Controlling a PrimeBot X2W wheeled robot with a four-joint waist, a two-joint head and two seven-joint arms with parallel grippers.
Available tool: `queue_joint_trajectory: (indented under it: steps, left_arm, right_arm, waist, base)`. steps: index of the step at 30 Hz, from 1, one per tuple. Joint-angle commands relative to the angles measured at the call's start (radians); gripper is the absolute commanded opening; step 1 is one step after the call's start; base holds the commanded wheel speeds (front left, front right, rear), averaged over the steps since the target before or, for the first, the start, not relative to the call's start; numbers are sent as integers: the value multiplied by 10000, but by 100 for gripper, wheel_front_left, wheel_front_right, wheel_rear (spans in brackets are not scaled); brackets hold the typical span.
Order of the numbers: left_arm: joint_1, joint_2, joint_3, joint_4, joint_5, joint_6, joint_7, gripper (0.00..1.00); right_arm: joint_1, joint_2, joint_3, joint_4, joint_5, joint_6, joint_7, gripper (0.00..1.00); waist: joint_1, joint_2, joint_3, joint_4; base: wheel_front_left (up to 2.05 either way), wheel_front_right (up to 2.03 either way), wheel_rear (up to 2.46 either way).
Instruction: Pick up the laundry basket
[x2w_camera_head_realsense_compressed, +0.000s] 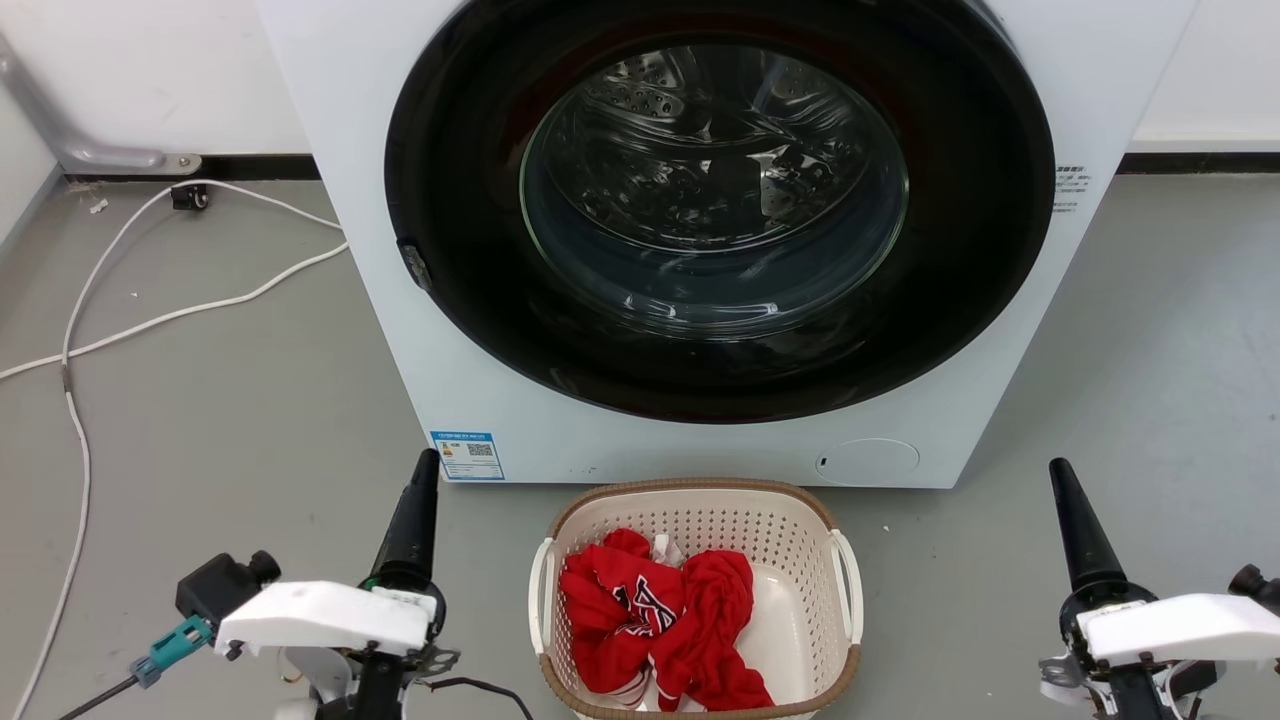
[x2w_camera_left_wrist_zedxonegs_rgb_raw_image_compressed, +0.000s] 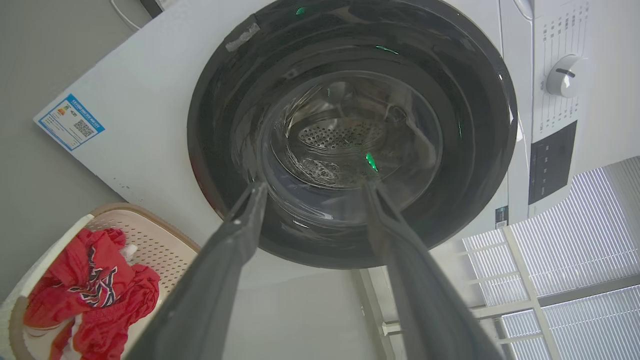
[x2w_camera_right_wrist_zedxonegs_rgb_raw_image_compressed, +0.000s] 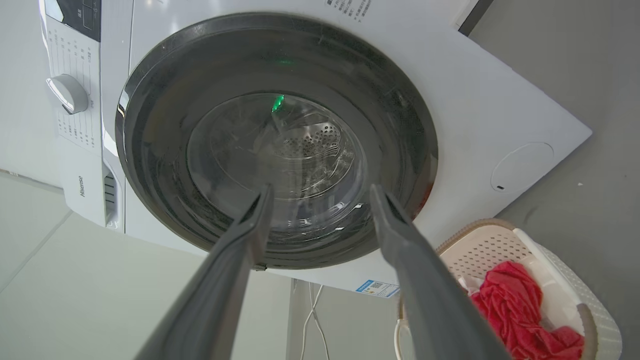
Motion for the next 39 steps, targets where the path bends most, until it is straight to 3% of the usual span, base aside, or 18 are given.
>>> queue_joint_trajectory:
  steps: [1,18,39]
  left_arm:
    - [-287,34,-115,-195,553,-1,-121,100]
    - [-319,25,-591,-134,3727,47,-667,100]
    - [-422,13,-1149,186,6717,262,-1265,100]
  right_arm:
    - [-70,-21,32,-253,-535,16,-71,100]
    - [122,-12,239,-829,-4106,18,36,100]
    - [179,0,407,-708,-7056,21,-380,100]
  waist:
    - [0,-1,-1,4]
    - [0,-1,-37,66]
    - [0,-1,-76,147]
  base:
    - [0,0,0]
    - [0,0,0]
    - [0,0,0]
